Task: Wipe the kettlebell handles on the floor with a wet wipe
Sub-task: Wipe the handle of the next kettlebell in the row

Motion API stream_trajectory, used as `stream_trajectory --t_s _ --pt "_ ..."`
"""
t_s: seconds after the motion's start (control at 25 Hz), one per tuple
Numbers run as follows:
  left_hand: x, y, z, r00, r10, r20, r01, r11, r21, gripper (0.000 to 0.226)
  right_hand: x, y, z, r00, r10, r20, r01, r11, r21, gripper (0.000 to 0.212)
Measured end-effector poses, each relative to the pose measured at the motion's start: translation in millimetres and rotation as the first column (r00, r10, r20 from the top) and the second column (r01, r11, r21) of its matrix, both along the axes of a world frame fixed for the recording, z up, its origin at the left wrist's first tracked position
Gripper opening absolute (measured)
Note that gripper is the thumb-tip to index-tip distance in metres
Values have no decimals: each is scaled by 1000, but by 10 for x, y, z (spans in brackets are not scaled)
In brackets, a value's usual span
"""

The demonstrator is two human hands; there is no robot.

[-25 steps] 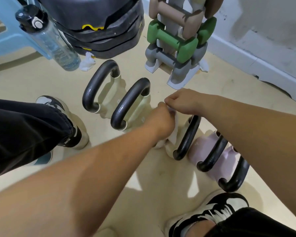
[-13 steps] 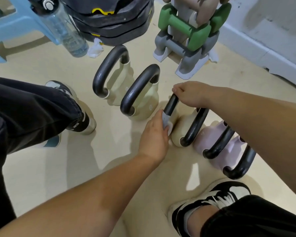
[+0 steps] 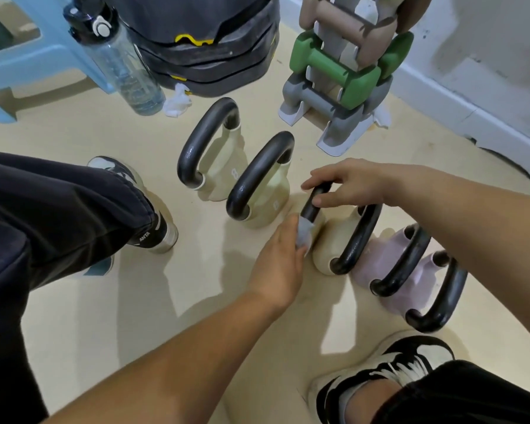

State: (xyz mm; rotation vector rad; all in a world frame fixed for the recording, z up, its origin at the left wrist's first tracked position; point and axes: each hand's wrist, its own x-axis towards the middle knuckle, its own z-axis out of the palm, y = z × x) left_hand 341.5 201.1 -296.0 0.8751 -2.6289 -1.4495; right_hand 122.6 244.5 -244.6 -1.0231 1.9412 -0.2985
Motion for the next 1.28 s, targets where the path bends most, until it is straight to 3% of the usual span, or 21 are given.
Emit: stream_trajectory --t_s 0.08,0.2,0.28,0.4,0.52,0.64,0.84,0.96,1.08,1.2,1.28 --pt "1 0 -36 1000 14 -26 -14 1000 -15 43 -69 -6 -29 1000 25 -13 -25 1000 1 38" --pt "-283 -61 -64 992 89 87 -75 986 -150 19 -107 -52 -118 994 65 -88 -72 994 -86 28" --pt "-544 -232 1 976 113 187 -82 983 -164 17 -114 -89 -168 993 62 -101 -75 989 -130 22" --pt "-788 -437 147 945 -48 322 72 995 -64 25 -138 -105 -172 986 125 -115 -137 985 -105 20" --pt "-518 -263 51 992 22 124 -17 999 -44 19 -126 -61 -146 979 162 -128 -173 981 -83 19" --pt "83 -24 -212 990 139 -16 -139 990 -18 40 -85 -9 -169 974 167 -153 -181 981 -77 18" --pt "199 -155 -393 975 92 201 -82 995 -58 16 -69 54 -195 983 113 -142 -125 989 -82 19" --pt "130 -138 -337 982 143 127 -139 990 -33 23 -50 57 -208 987 86 -138 -98 992 -80 22" --pt "86 -216 -298 996 87 7 -86 990 -109 27 -45 47 -205 988 76 -134 -88 993 -80 24" --pt "-21 -278 -264 999 37 25 -32 986 -163 29 -50 73 -228 991 62 -121 -74 993 -96 23" --pt "-135 -298 -214 998 11 64 -4 995 -100 30 -56 87 -225 991 63 -114 -74 992 -100 22"
